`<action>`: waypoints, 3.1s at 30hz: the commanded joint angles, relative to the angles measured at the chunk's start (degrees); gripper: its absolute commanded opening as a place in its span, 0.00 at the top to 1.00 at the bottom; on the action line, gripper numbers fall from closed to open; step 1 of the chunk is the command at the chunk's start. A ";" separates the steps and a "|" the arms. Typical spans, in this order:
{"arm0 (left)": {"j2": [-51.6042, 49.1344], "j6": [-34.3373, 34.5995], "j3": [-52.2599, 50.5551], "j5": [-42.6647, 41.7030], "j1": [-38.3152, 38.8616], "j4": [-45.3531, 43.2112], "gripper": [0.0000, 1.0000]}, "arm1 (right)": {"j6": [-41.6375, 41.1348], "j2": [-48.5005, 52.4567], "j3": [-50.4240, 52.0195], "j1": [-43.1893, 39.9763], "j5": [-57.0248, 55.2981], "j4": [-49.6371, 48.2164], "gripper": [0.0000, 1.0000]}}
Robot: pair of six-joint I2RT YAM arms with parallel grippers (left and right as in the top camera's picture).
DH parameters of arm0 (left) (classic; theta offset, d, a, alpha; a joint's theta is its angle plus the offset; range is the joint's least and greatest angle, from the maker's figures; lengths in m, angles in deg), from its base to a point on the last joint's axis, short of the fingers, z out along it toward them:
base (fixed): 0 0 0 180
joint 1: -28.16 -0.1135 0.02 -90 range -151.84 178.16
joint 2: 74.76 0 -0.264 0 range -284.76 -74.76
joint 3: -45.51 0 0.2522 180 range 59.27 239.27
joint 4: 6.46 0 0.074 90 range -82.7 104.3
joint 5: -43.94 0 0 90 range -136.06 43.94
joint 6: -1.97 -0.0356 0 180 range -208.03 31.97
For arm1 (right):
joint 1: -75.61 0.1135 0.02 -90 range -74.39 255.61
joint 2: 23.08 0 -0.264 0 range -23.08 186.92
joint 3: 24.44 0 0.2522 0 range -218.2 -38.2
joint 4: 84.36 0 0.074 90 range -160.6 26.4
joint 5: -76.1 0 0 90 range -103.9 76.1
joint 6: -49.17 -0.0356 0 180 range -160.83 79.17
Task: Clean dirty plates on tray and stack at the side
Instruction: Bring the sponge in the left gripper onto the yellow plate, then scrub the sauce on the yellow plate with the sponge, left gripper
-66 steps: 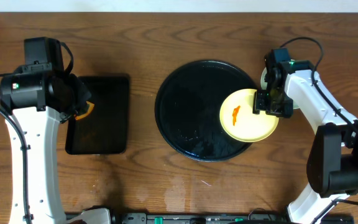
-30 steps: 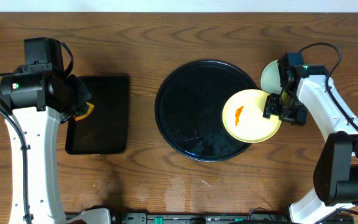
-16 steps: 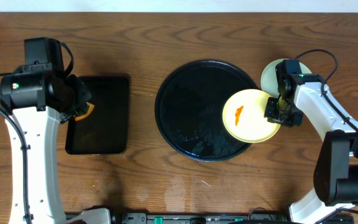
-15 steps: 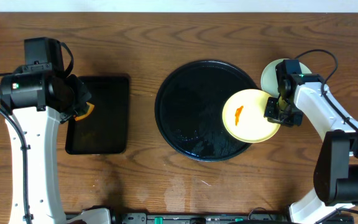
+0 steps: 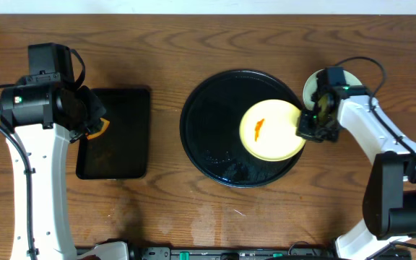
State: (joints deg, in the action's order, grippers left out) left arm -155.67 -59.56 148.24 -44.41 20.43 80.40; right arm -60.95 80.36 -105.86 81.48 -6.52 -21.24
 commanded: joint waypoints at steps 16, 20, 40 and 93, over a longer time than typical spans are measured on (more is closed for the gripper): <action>-0.39 -0.70 -0.02 -3.74 -0.26 -0.13 0.93 | 0.26 3.23 -0.94 11.80 -5.79 -15.93 0.98; -0.44 -6.54 -0.02 -12.59 0.74 -1.57 0.92 | 4.46 5.55 -0.92 11.80 -2.01 -18.60 0.99; -6.54 5.25 -9.73 -19.91 23.45 -27.15 0.93 | 2.51 13.29 -0.92 11.82 2.14 -19.87 0.99; -29.44 9.88 -6.54 -10.95 36.94 -40.11 0.92 | 0.87 13.29 -0.92 12.55 1.86 -19.69 0.99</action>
State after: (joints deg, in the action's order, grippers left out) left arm -184.10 -51.11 141.35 -50.29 57.37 41.43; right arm -58.87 89.81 -108.26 92.98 -4.05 -41.46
